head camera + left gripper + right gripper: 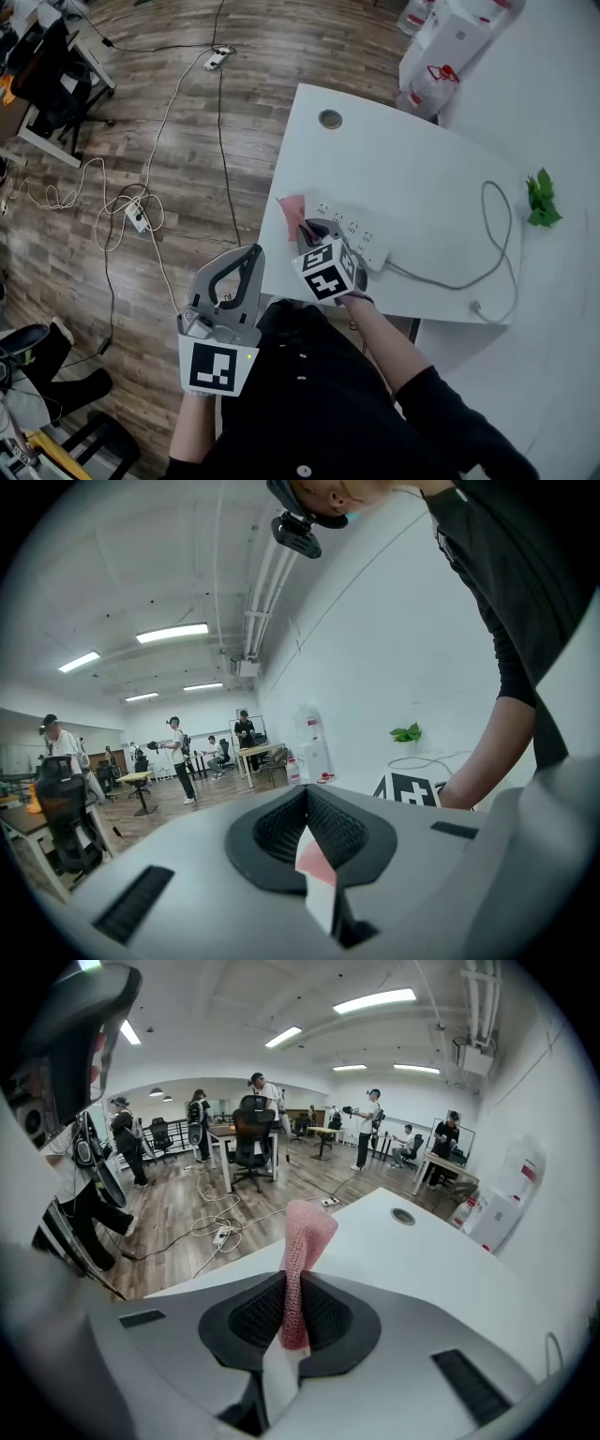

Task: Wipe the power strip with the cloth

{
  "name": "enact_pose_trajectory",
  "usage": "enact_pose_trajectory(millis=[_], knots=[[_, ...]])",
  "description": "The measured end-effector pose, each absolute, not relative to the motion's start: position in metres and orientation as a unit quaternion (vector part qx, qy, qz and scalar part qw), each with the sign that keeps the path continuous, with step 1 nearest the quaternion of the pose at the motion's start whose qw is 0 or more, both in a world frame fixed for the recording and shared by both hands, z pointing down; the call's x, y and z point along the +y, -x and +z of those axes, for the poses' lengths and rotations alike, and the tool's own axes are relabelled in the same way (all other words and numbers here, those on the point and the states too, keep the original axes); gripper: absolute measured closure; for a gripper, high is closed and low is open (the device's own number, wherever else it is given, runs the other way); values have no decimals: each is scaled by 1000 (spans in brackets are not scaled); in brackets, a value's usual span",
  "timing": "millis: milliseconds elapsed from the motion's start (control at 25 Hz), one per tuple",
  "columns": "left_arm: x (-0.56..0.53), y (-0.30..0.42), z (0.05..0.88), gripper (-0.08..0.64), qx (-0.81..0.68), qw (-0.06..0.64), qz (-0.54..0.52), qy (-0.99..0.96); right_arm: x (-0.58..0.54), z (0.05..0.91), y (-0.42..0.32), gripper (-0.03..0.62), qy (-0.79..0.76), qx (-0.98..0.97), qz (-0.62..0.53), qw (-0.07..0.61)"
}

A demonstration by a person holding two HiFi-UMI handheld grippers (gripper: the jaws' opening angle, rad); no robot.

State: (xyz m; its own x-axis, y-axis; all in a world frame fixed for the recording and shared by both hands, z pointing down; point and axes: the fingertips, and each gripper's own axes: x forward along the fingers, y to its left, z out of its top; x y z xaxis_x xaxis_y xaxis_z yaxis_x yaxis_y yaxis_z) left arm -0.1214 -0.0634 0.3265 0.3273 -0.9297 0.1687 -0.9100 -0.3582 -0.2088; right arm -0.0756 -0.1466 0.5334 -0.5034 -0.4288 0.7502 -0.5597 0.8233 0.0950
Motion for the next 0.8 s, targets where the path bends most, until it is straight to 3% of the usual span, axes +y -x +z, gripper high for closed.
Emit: enact_pose_trajectory(millis=[800], knots=[[-73,95,326,546,534,49,-124,835,-151,559,9,531,-343,-822,122,438]])
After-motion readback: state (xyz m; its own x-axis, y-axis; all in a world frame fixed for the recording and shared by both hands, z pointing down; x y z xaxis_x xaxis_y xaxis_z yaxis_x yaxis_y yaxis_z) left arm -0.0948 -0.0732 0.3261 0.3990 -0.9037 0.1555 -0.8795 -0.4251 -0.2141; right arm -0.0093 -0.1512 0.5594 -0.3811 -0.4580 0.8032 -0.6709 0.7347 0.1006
